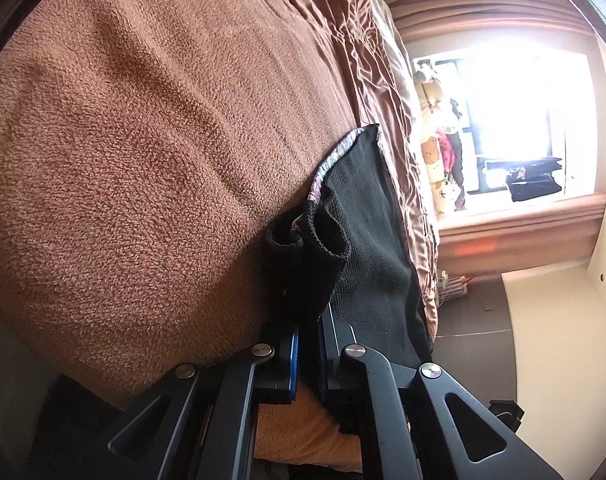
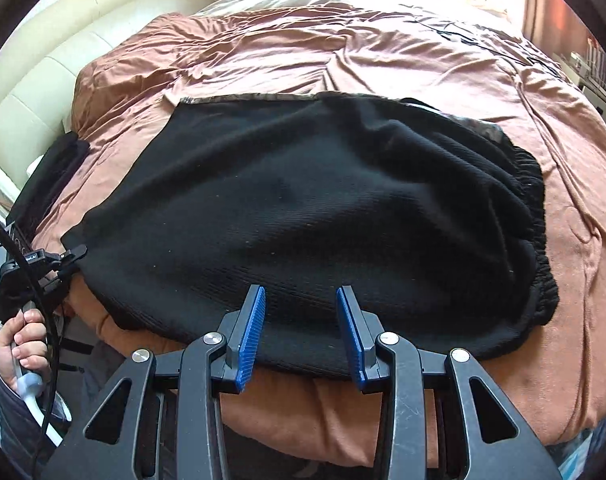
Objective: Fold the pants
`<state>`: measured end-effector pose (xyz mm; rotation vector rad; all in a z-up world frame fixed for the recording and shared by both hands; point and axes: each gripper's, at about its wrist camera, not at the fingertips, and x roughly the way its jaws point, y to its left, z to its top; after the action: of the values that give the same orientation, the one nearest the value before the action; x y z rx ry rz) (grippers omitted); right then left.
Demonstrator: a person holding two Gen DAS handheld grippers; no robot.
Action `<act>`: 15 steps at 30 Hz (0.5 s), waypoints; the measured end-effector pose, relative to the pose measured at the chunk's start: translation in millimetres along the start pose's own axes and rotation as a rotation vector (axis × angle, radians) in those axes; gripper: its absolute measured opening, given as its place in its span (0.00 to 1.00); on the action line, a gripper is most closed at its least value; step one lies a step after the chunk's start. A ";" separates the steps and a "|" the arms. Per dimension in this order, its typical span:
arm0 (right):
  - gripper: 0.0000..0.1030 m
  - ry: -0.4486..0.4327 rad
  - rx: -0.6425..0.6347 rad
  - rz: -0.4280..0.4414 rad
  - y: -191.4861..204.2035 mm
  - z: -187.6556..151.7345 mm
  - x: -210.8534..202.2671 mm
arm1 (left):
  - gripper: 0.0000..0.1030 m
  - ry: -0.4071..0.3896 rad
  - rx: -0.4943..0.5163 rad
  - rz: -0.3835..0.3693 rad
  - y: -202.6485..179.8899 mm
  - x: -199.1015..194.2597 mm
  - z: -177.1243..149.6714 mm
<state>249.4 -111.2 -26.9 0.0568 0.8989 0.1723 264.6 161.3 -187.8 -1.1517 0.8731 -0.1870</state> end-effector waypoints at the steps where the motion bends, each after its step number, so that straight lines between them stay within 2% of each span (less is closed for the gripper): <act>1: 0.30 0.003 -0.004 0.011 3.2 1.7 5.9 | 0.06 -0.002 0.005 -0.001 -0.8 -1.1 -0.5; 6: 0.21 0.020 0.006 0.052 13.2 10.7 33.5 | 0.05 -0.009 0.026 -0.013 -5.6 -7.6 -1.0; 11: 0.20 0.023 0.002 0.066 28.7 11.6 55.1 | 0.05 -0.019 0.066 -0.041 -16.1 -10.3 0.4; 15: 0.18 0.064 -0.003 0.057 34.9 4.7 73.0 | 0.05 -0.022 0.069 -0.052 -19.1 -9.9 1.7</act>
<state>293.2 -64.0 -76.2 0.0745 0.9610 0.2292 264.8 159.6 -166.2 -1.1110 0.8123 -0.2446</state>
